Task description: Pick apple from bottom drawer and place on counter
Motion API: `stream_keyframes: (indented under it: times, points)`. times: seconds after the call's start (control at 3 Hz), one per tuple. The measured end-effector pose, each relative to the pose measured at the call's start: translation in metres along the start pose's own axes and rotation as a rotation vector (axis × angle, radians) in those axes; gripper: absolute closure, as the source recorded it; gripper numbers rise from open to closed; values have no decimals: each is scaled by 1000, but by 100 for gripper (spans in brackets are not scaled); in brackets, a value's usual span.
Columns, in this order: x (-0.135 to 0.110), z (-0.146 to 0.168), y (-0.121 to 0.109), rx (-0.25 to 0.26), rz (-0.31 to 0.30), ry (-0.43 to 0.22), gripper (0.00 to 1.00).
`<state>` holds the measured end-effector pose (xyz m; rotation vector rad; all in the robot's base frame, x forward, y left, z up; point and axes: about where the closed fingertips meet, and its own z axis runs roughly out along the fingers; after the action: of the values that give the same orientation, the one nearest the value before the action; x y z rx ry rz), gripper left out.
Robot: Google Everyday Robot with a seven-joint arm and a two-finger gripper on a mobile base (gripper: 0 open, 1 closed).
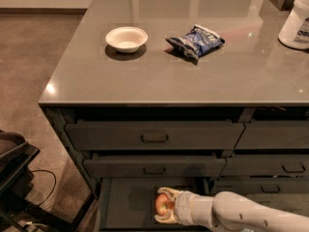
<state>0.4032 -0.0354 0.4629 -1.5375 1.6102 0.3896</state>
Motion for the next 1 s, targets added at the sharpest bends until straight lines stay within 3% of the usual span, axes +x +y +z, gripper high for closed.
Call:
stream_keyframes:
  times: [0.33,0.67,1.0]
  points:
    - [-8,-14,-14,18,-48,27,100]
    - [-13,-16,-22,8,-52,30,100]
    - [-44,-26,-36,-30,-101,46,100]
